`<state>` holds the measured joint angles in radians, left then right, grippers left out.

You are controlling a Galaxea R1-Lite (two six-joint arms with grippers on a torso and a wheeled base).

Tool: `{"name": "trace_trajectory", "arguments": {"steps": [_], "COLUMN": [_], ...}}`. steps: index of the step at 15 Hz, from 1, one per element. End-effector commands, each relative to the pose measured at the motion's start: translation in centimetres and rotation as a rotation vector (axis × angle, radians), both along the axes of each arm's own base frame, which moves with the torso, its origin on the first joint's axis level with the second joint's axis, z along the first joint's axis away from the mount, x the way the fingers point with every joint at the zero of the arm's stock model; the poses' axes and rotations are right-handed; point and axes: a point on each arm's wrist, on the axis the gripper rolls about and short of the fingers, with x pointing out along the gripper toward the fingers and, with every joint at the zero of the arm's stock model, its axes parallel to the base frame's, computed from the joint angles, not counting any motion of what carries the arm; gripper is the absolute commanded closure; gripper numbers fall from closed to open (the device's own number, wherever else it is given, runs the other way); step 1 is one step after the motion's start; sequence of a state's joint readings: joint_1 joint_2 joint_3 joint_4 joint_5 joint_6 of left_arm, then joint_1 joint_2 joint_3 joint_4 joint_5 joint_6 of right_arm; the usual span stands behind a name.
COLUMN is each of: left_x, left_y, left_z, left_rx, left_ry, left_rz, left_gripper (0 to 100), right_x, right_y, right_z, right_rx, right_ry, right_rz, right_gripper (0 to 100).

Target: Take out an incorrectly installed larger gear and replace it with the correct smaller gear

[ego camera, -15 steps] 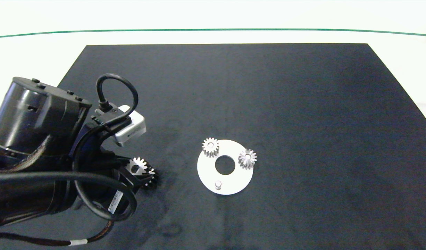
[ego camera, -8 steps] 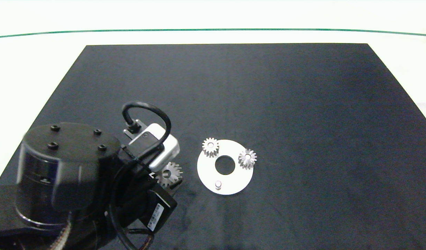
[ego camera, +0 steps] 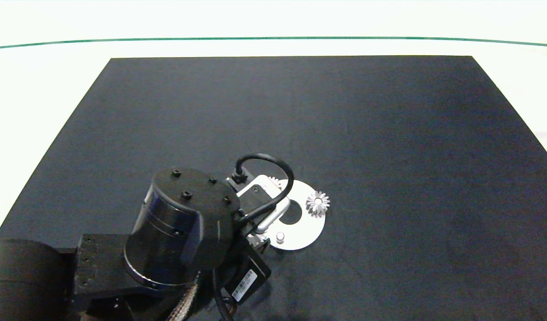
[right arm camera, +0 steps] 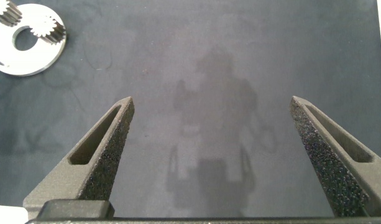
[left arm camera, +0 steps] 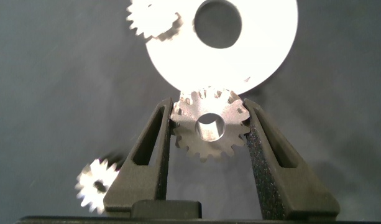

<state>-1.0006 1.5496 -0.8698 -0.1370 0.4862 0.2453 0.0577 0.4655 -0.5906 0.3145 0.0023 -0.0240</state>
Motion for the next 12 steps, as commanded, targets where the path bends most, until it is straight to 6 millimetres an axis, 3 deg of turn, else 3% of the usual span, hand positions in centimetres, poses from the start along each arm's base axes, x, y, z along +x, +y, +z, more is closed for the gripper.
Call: {"name": "trace_trajectory", "arguments": {"steps": [1,5,12], "left_x": [0.2,0.4,0.9], "left_y": [-2.8,-4.8,-5.1], "left_z": [-1.0,-1.4,-1.2], "left_rx": [0.031,0.036,0.054], "left_ry": [0.017,0.02,0.031], "left_rz": [-0.043,-0.071,-0.062], "left_gripper": [90,90,90], "right_x": [0.0,-0.1,0.0], "right_y": [0.0,0.0,0.0], "right_z": [-0.1,-0.1,-0.3], "right_rx": [0.0,0.0,-0.001], "right_ry": [0.002,-0.001,0.01], "right_rz": [0.0,0.001,0.005], "right_gripper": [0,0,0]}}
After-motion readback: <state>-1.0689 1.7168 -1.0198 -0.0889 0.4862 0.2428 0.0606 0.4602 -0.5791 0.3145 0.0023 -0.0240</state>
